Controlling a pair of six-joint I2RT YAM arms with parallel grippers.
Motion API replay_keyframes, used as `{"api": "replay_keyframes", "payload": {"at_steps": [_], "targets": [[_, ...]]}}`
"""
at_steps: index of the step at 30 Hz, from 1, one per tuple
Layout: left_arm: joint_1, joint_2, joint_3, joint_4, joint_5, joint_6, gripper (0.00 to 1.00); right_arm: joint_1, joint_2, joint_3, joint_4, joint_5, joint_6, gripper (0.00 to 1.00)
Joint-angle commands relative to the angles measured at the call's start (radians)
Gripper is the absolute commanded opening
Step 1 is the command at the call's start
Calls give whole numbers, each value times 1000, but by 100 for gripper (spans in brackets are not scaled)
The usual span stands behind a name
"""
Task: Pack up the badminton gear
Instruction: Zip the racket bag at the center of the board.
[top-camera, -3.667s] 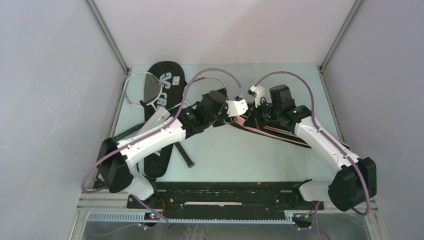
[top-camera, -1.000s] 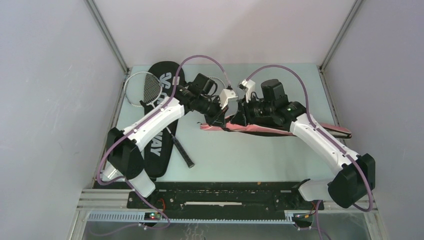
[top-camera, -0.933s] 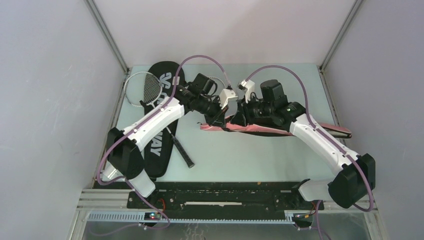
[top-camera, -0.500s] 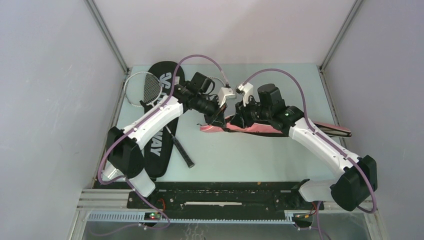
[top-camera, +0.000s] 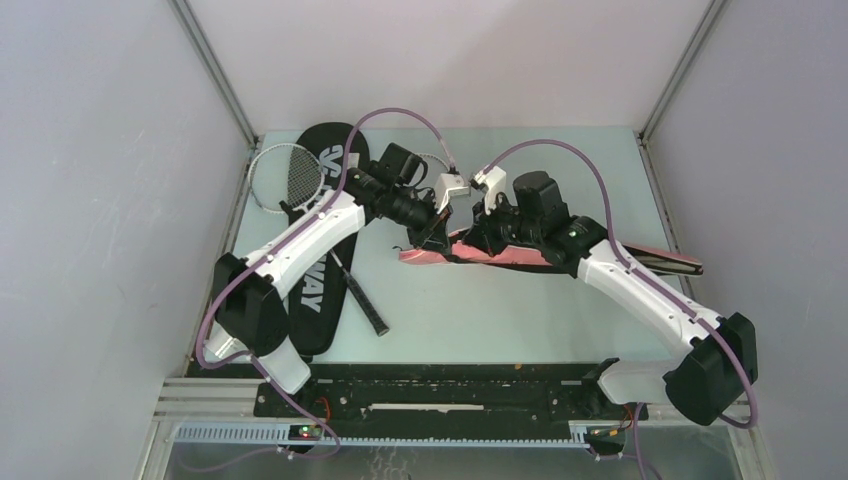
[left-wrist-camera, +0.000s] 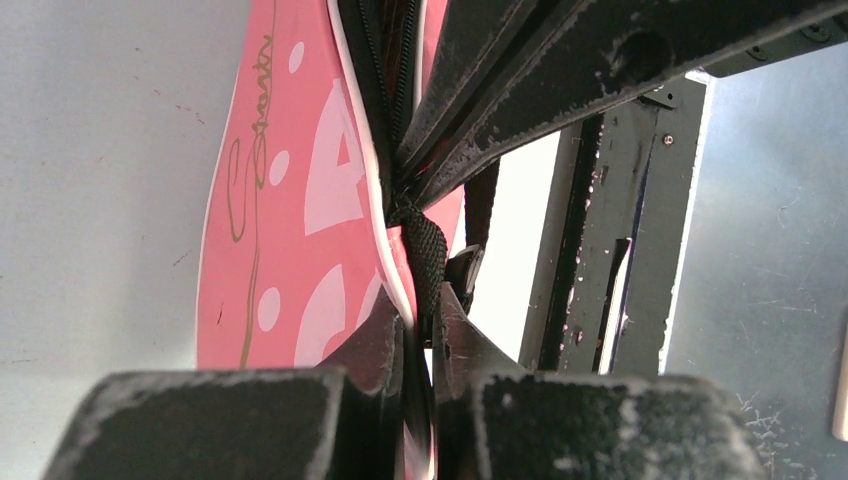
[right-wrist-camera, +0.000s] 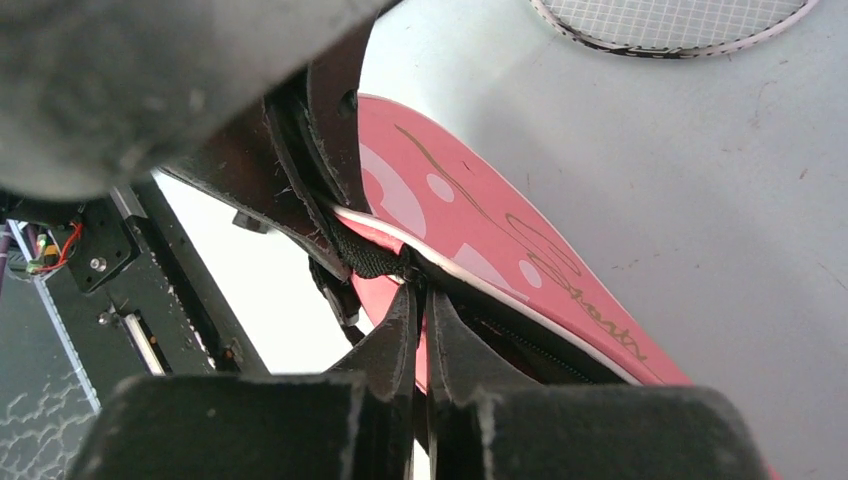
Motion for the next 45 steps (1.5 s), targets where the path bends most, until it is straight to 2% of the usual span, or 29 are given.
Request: {"api": "replay_keyframes", "payload": {"at_steps": [1, 10, 16, 22, 31, 37, 42, 45], "targets": [[-20, -68, 31, 56, 277, -3, 0, 0, 15, -35, -34, 141, -87, 1], [-17, -70, 23, 54, 163, 25, 0, -28, -14, -35, -59, 142, -112, 0], [-17, -76, 22, 23, 79, 94, 0, -74, -18, -34, -98, 115, -136, 0], [-16, -97, 18, 1, -50, 170, 0, -124, -23, -35, -177, 110, -161, 0], [-11, -129, 35, -36, -224, 191, 0, -252, -89, -35, -337, 90, -218, 0], [31, -186, 3, -43, -320, 210, 0, -423, -163, -51, -474, 108, -327, 0], [69, -232, -18, -76, -353, 262, 0, -665, -193, -95, -523, 162, -464, 0], [90, -249, -23, -102, -360, 291, 0, -851, -166, -116, -520, 193, -565, 0]]}}
